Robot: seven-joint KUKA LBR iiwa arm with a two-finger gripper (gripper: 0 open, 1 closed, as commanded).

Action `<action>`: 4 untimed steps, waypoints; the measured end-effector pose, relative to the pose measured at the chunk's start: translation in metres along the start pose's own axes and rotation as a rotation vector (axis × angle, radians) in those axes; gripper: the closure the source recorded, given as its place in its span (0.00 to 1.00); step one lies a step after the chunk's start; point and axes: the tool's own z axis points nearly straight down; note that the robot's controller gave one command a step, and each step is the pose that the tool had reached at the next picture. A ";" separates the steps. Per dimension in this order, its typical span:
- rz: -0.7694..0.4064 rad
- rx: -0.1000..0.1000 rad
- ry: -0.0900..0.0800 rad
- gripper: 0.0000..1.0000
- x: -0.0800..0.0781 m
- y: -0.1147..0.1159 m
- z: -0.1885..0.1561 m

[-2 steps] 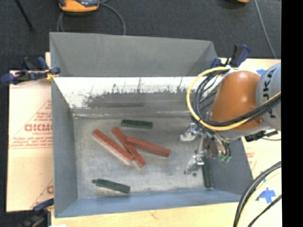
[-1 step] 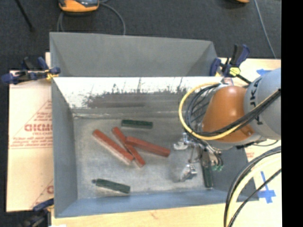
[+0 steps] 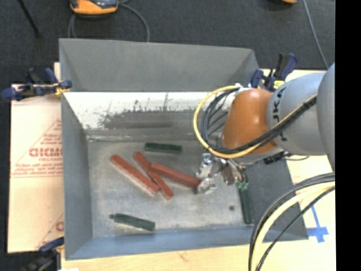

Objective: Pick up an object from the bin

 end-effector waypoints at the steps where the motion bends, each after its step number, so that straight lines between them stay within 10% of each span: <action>1: -0.001 0.000 0.000 1.00 0.000 0.000 0.000; 3: -0.182 -0.002 -0.006 1.00 0.023 -0.002 -0.037; 4: -0.100 -0.003 -0.009 1.00 0.015 0.016 -0.203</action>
Offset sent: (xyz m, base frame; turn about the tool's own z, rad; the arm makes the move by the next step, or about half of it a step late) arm 0.0006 0.0031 0.2164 -0.0875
